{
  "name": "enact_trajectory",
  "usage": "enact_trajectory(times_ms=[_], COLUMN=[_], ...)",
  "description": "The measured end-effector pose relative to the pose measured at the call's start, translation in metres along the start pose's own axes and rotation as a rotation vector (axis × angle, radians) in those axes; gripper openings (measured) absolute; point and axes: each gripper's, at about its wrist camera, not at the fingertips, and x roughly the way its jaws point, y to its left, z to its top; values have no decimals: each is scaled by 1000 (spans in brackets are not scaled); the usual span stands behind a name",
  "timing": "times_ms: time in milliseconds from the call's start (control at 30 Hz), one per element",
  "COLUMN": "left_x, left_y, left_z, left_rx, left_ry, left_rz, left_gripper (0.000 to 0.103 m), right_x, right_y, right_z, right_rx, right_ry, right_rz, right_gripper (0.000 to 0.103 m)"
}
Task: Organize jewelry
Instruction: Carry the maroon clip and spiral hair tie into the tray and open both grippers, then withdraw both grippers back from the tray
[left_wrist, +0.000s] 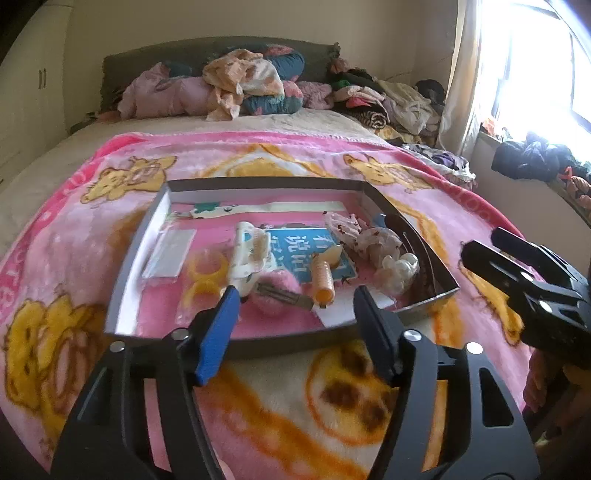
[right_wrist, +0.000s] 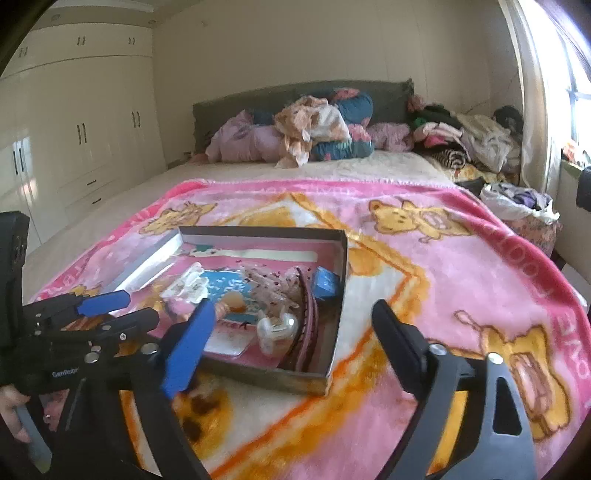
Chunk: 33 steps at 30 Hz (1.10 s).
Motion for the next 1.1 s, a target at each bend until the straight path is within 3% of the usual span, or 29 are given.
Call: enact_trajectory(times_ms=[133, 433, 600, 1100], left_x=[-19, -53, -64, -83], left_y=[5, 13, 17, 30], left_z=[-9, -27, -31, -56], left_rx=[0, -11, -12, -34], left_ry=[-19, -61, -81, -170], left_rz=[12, 9, 22, 70], left_gripper=[66, 77, 91, 91], right_x=[-22, -57, -68, -84], right_y=[6, 24, 33, 34], right_z=[-7, -25, -35, -64], right_rx=[24, 44, 27, 37], right_ry=[-41, -80, -99, -172], right_rz=[9, 26, 10, -46], right_gripper=[96, 96, 96, 96])
